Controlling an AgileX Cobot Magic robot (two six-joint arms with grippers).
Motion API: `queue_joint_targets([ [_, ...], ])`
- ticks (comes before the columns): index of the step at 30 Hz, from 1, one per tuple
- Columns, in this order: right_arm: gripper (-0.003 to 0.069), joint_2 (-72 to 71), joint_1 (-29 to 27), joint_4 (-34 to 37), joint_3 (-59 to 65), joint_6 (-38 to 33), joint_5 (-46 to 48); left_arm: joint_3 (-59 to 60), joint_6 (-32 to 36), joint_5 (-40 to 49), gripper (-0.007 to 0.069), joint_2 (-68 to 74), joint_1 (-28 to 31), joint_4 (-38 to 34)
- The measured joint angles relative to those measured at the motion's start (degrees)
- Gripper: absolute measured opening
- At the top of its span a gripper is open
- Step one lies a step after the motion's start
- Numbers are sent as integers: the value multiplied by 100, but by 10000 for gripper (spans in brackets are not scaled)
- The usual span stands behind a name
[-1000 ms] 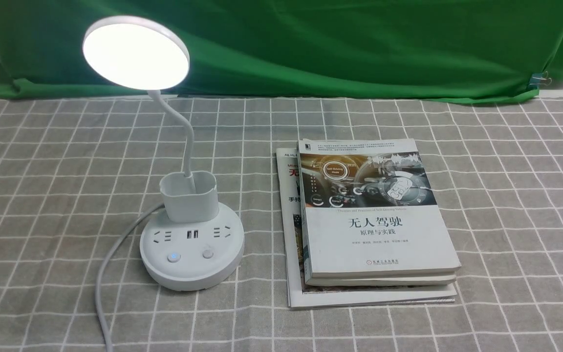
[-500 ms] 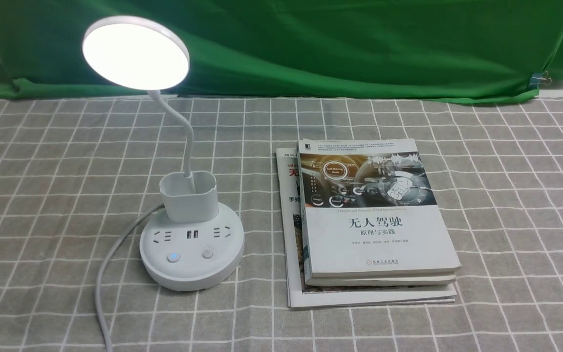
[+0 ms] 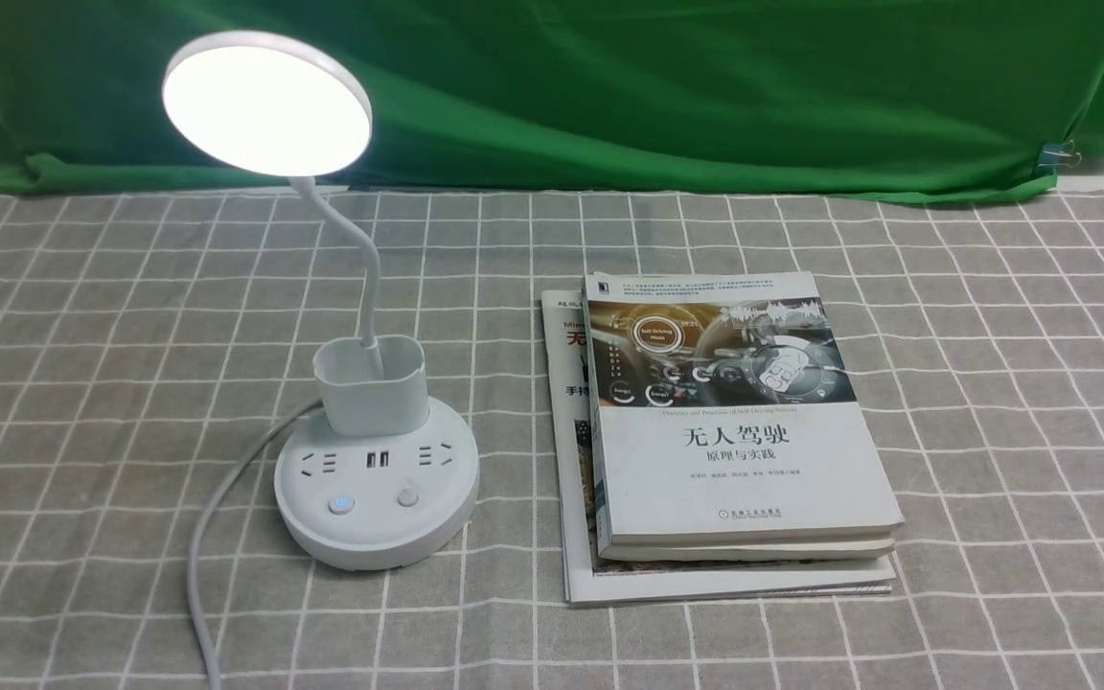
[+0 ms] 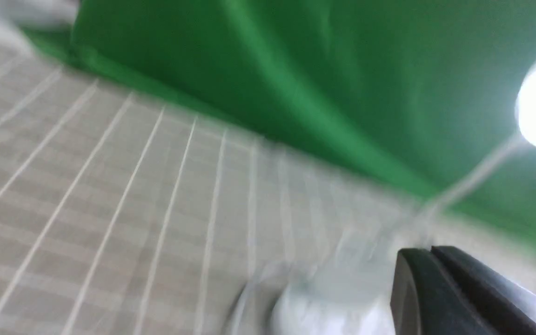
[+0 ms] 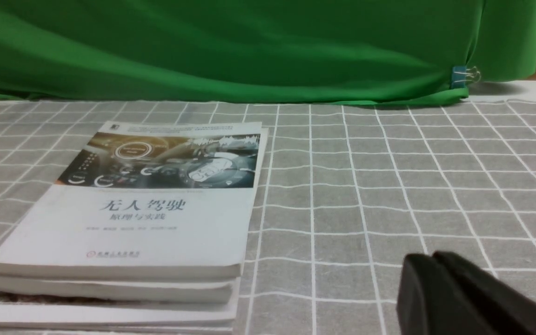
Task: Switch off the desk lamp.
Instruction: Use the left arm to press the button switch on the lamp holder
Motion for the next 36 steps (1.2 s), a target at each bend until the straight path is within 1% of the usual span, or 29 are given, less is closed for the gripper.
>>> queue_joint_targets([
  [1,34,0,0,0,0,0,0,-328,170,465,1,341,0,15],
  [2,34,0,0,0,0,0,0,-526,337,750,1,681,0,21],
  [3,34,0,0,0,0,0,0,-572,369,885,1,747,0,21],
  [4,34,0,0,0,0,0,0,-930,766,1354,1,1346,0,29],
  [6,34,0,0,0,0,0,0,-1160,1035,1730,1,1896,-53,-6],
  [7,34,0,0,0,0,0,0,-1190,1054,1782,1,1955,-85,-7],
  [8,34,0,0,0,0,0,0,-1250,1173,1851,1,2327,-221,-20],
  [10,34,0,0,0,0,0,0,-1282,1288,1809,1,2780,-575,0],
  [12,34,0,0,0,0,0,0,-1288,1350,1623,1,3191,-1067,154],
  [13,34,0,0,0,0,0,0,-1288,1349,1551,1,3350,-1201,206],
  [15,34,0,0,0,0,0,0,-1294,1351,1359,1,3789,-1654,358],
  [18,34,0,0,0,0,0,0,-1446,1351,1270,1,4389,-2068,407],
  [23,34,0,0,0,0,0,0,-1901,1108,1246,1,5382,-2511,542],
  [29,34,0,0,0,0,0,0,-2432,730,1195,1,6234,-2755,784],
  [32,34,0,0,0,0,0,0,-2977,271,1404,1,6718,-3050,1231],
  [36,34,0,0,0,0,0,0,-3611,-53,1586,1,7300,-3333,1435],
])
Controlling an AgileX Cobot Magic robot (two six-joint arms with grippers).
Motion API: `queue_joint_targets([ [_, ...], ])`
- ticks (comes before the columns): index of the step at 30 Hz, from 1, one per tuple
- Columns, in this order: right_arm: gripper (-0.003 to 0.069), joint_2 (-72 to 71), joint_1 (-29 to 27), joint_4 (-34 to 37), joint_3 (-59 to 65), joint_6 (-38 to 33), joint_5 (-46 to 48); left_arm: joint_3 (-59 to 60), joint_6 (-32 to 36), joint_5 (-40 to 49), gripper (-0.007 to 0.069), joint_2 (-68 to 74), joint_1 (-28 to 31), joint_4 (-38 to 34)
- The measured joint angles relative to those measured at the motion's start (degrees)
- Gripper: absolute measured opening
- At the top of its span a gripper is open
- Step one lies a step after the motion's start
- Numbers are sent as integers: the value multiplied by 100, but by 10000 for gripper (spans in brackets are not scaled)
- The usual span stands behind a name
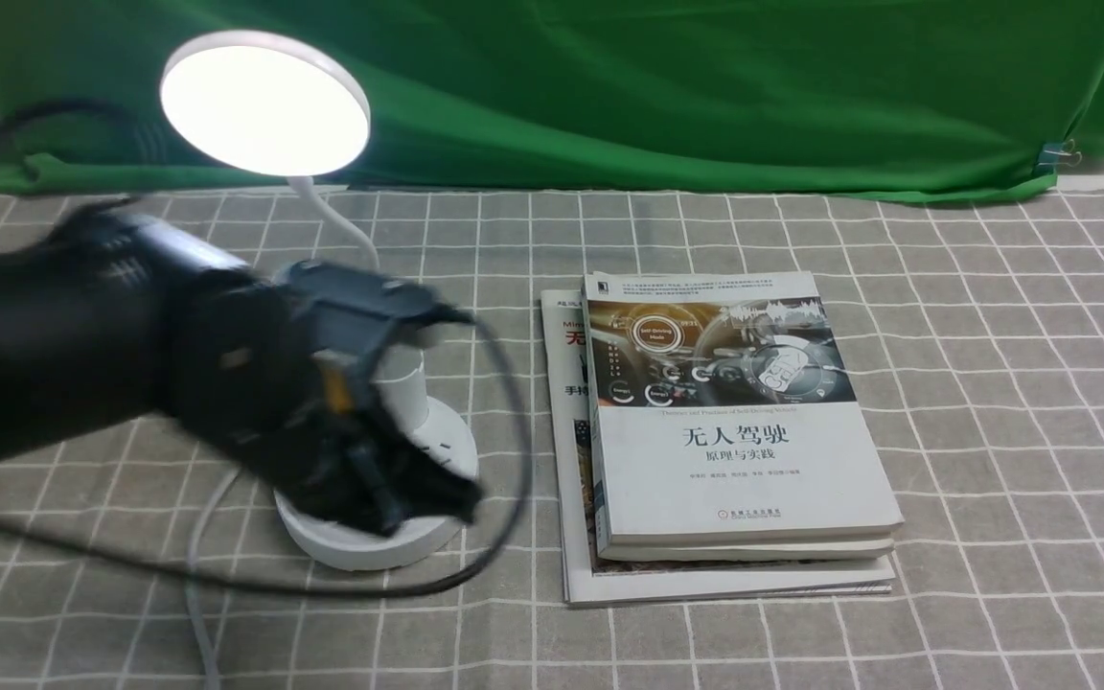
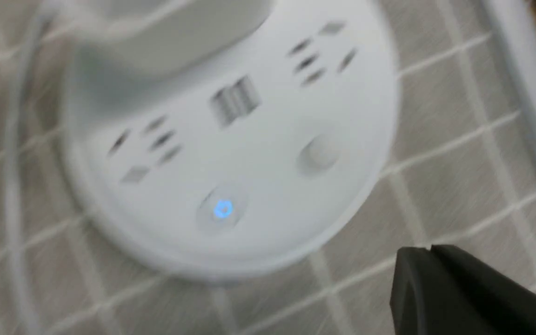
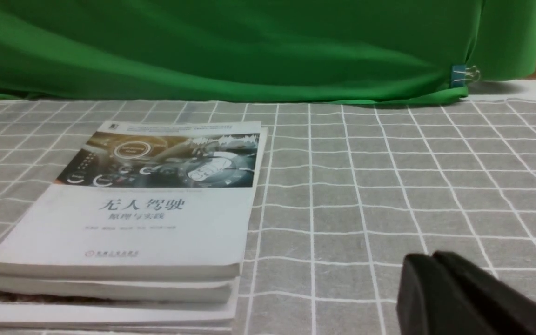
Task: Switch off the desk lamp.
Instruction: Use the left arm to press the button switch on the lamp holder
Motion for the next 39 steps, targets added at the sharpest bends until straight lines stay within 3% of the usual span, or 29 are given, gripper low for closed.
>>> queue_joint_targets([
  [13,34,0,0,0,0,0,0,-817,-552,428,1,1098,-41,630],
  [39,34,0,0,0,0,5,0,-886,-648,201,1,1455,177,484],
])
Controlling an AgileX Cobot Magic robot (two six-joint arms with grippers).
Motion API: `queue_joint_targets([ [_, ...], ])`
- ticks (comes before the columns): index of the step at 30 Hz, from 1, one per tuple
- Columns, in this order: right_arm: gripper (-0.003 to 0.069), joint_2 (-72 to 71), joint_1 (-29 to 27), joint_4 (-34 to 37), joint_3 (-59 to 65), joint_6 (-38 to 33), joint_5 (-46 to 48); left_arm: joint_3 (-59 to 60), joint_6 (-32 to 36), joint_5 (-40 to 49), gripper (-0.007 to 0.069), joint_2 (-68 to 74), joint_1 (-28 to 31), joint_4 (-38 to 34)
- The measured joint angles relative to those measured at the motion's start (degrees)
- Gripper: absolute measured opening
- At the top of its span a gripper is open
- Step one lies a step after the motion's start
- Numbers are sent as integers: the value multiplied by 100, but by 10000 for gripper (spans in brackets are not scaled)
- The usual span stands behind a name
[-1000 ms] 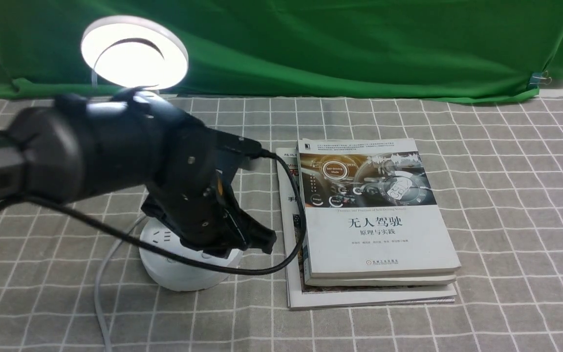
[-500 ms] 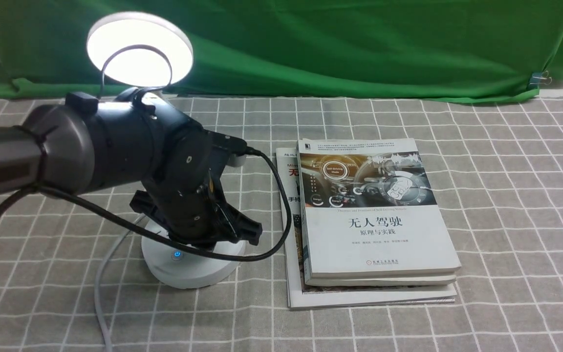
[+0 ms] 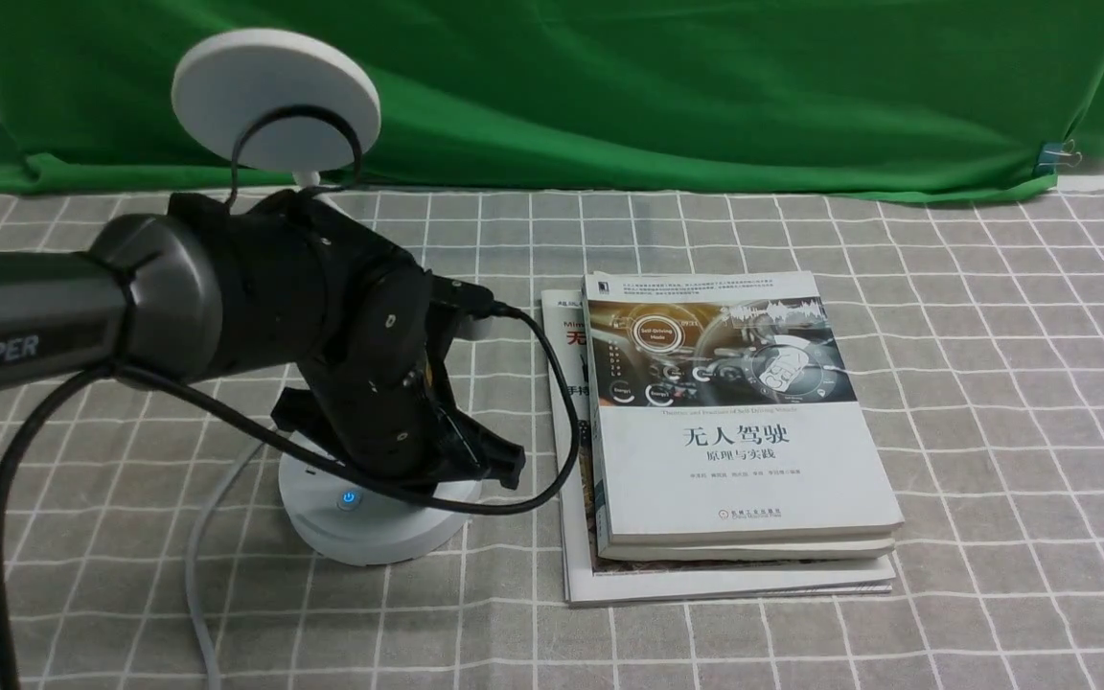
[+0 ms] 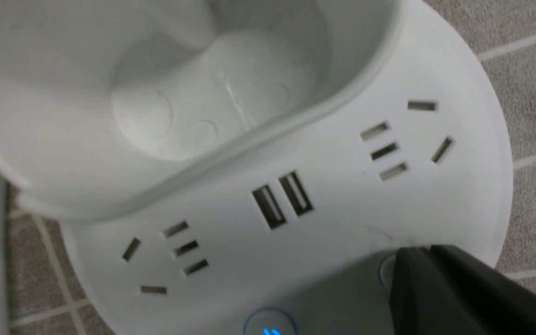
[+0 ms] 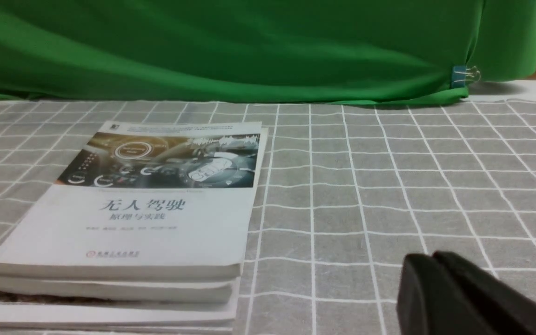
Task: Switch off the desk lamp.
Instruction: Use the left arm to press the button switch on the lamp holder
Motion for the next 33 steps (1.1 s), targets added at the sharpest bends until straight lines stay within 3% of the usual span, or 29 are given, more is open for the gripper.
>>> queue_joint_targets([
  [33,35,0,0,0,0,5,0,251,-52,-328,1,-262,0,21],
])
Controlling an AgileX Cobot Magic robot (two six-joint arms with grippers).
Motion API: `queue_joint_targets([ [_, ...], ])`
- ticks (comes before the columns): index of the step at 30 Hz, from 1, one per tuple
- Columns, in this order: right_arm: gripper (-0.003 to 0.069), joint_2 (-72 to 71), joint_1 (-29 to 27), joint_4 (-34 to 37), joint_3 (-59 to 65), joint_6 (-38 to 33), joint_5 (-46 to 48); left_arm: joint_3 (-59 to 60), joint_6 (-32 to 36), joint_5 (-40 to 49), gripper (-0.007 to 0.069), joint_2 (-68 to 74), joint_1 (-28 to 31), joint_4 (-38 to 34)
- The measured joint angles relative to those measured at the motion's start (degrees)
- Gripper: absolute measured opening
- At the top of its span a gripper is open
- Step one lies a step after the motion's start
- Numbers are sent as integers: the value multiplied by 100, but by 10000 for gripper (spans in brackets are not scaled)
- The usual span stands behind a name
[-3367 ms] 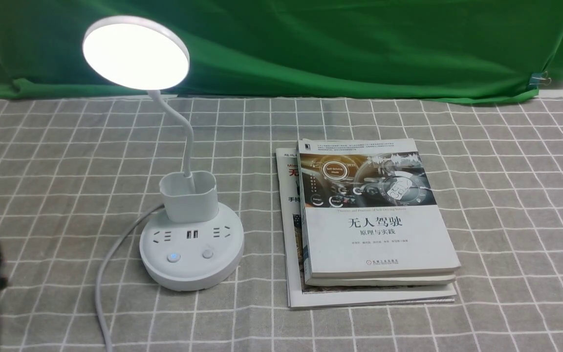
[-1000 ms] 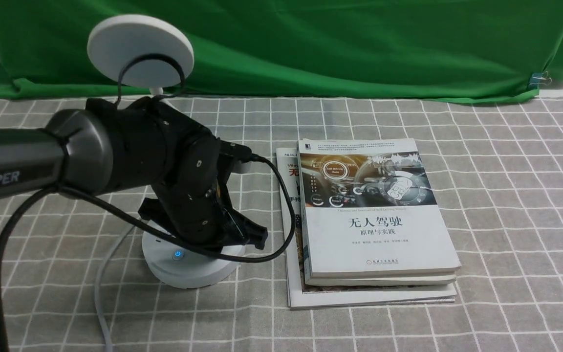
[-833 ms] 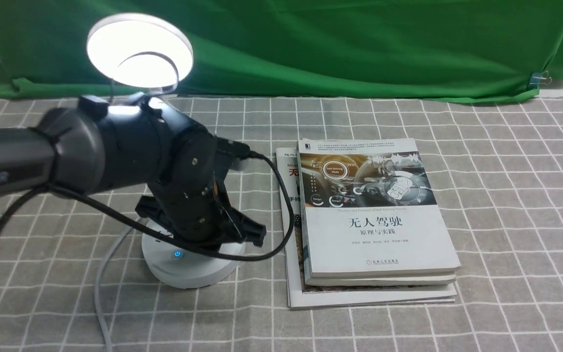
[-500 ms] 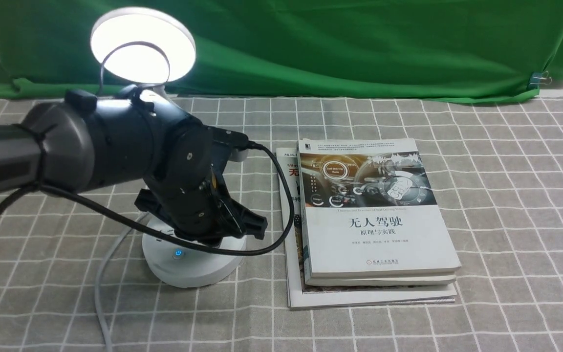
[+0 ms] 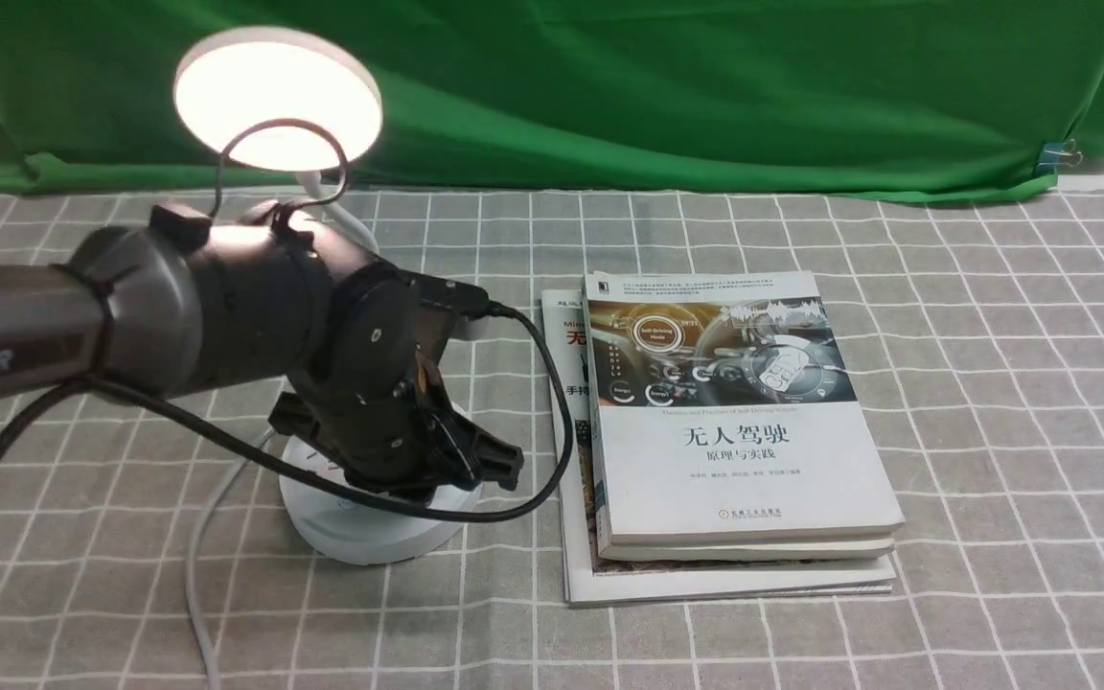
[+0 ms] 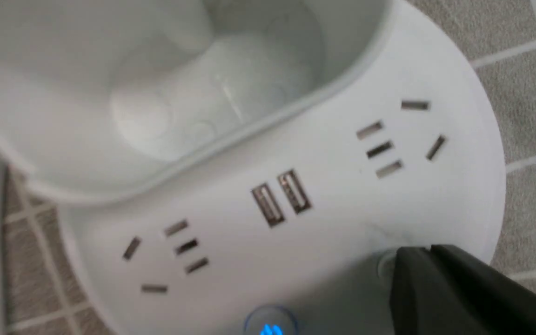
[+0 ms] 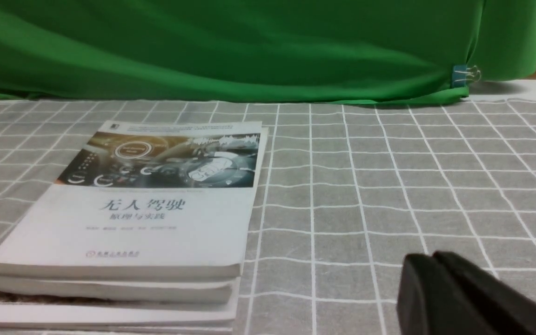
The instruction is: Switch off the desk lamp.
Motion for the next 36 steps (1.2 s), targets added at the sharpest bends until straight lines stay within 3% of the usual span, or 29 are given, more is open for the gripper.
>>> queue_joint_targets([
  [23,35,0,0,0,0,0,0,221,-45,-391,1,49,0,67],
  [36,35,0,0,0,0,0,0,381,-119,-175,1,-877,0,-104],
])
